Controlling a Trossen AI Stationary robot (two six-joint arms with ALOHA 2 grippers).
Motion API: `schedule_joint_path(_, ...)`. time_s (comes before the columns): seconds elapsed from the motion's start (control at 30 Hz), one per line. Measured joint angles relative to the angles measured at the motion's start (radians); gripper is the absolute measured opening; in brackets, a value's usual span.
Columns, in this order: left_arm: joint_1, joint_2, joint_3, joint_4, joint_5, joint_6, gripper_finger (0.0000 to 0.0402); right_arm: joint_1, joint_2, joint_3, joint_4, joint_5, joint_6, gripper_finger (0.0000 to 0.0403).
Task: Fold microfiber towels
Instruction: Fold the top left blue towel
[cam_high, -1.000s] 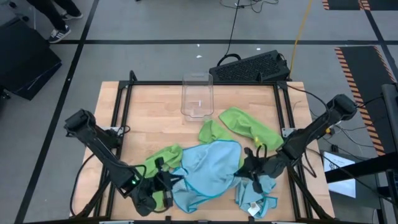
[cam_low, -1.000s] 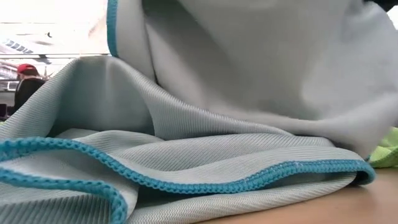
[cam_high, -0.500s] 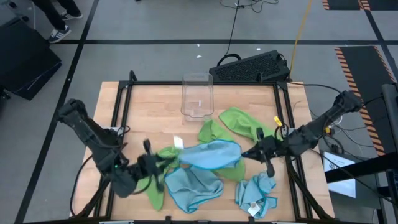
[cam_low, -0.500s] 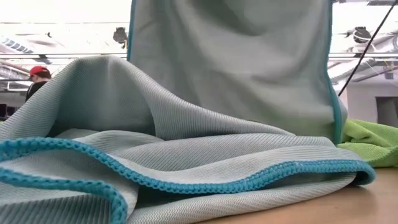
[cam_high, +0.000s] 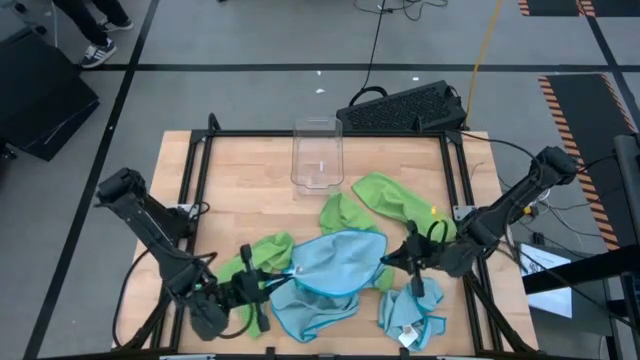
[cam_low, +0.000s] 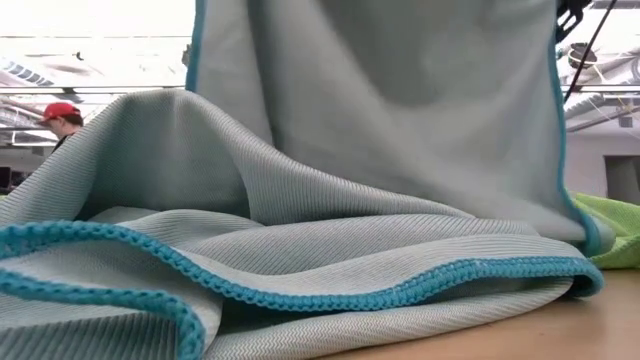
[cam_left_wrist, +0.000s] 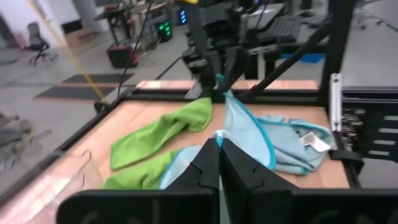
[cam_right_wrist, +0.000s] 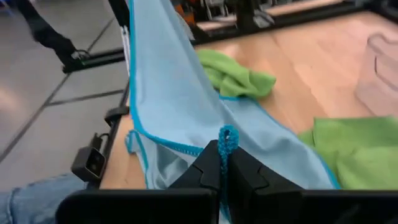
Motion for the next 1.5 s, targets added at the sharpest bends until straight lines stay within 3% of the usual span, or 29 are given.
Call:
schedule_joint_path(0.17,0.022,0.045,0.000,-0.016,0.046,-0.073,0.0005,0.000,0.059,0.000,0.001,-0.003,0.037,0.0002)
schedule_joint_path(0.37,0.020,0.101,0.000,0.080,0.207,-0.025,0.0009,0.017,0.098,0.000,0.007,-0.019,0.093,0.0002)
schedule_joint_path(0.6,-0.053,0.121,0.000,0.184,0.304,0.031,0.0004,0.066,0.113,0.000,0.020,-0.299,0.193,0.0002)
schedule_joint_path(0.7,-0.105,0.121,0.000,0.264,0.271,0.180,0.0008,0.078,0.112,0.000,0.020,-0.394,0.177,0.0002)
schedule_joint_path(0.87,-0.150,0.120,0.000,0.261,0.134,0.272,0.0004,0.068,0.104,0.000,0.017,-0.383,0.122,0.0002)
schedule_joint_path(1.0,-0.133,0.120,0.000,0.114,0.070,0.114,0.0009,0.039,0.104,0.000,0.017,-0.336,0.055,0.0002)
schedule_joint_path(1.3,-0.029,0.120,0.000,-0.426,0.003,-0.486,0.0005,-0.051,0.104,0.000,-0.018,-0.134,-0.036,0.0002)
schedule_joint_path(1.5,0.009,0.120,0.000,-0.508,-0.015,-0.544,0.0009,-0.077,0.090,-0.001,0.008,-0.178,-0.027,0.0002)
